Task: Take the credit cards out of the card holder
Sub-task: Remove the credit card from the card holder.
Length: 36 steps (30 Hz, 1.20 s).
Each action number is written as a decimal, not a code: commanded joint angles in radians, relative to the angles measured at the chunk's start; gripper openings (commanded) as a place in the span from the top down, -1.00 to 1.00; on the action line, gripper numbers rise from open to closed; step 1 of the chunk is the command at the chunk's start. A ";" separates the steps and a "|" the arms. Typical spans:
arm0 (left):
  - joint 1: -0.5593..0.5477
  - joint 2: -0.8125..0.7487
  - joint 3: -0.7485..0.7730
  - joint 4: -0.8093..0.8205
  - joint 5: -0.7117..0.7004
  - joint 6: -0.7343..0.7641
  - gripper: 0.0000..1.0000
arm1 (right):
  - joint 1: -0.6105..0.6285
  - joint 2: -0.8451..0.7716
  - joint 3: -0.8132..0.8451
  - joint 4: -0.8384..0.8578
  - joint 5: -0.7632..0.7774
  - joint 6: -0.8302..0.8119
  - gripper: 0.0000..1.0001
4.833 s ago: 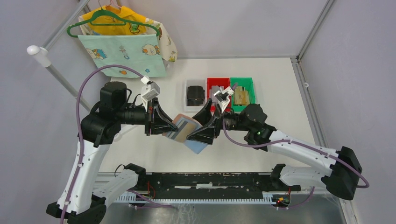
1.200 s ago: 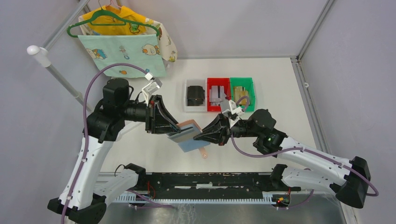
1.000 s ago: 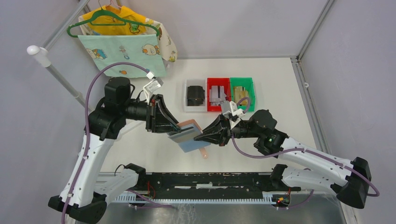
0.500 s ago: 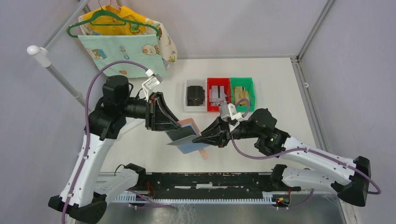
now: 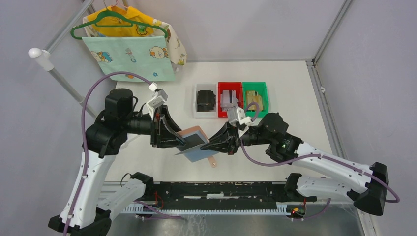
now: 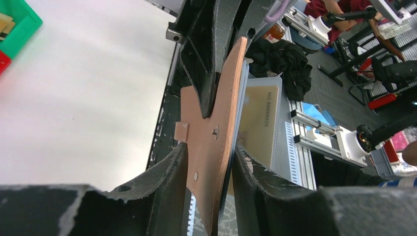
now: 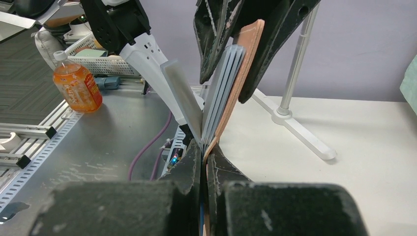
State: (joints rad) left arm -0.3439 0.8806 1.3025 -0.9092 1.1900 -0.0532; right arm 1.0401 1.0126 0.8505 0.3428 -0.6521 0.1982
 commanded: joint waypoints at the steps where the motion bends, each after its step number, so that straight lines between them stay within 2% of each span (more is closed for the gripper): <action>1: -0.001 -0.012 0.004 -0.037 0.048 0.084 0.11 | 0.008 0.009 0.080 0.101 -0.021 0.015 1.00; 9: -0.001 -0.001 -0.009 -0.037 0.126 0.067 0.06 | 0.007 0.046 0.111 0.092 -0.064 0.011 1.00; 12: -0.002 0.010 -0.004 -0.037 0.131 0.072 0.18 | 0.007 0.053 0.115 0.091 -0.052 0.008 0.98; 16: -0.003 0.019 0.007 -0.037 0.100 0.101 0.62 | 0.008 0.039 0.100 0.101 -0.034 0.006 0.42; 18: -0.002 0.019 0.018 -0.029 0.067 0.107 0.81 | 0.007 0.026 0.087 0.101 -0.021 -0.001 0.29; 20: -0.002 0.017 0.030 -0.002 0.027 0.089 0.90 | 0.008 0.009 0.071 0.089 -0.004 -0.012 0.18; 26: -0.001 0.017 0.058 0.082 0.006 0.015 0.96 | 0.008 -0.043 0.017 0.067 0.035 -0.027 0.11; 31: -0.001 0.023 0.085 0.089 0.001 0.003 0.96 | 0.008 -0.101 -0.010 -0.031 0.094 -0.084 -0.01; 36: -0.003 0.023 0.088 0.130 0.001 -0.053 0.96 | 0.006 -0.169 0.003 -0.193 0.216 -0.159 -0.26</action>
State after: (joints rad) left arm -0.3447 0.9054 1.3479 -0.8696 1.1988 -0.0319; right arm 1.0409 0.8989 0.8383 0.2573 -0.5499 0.1162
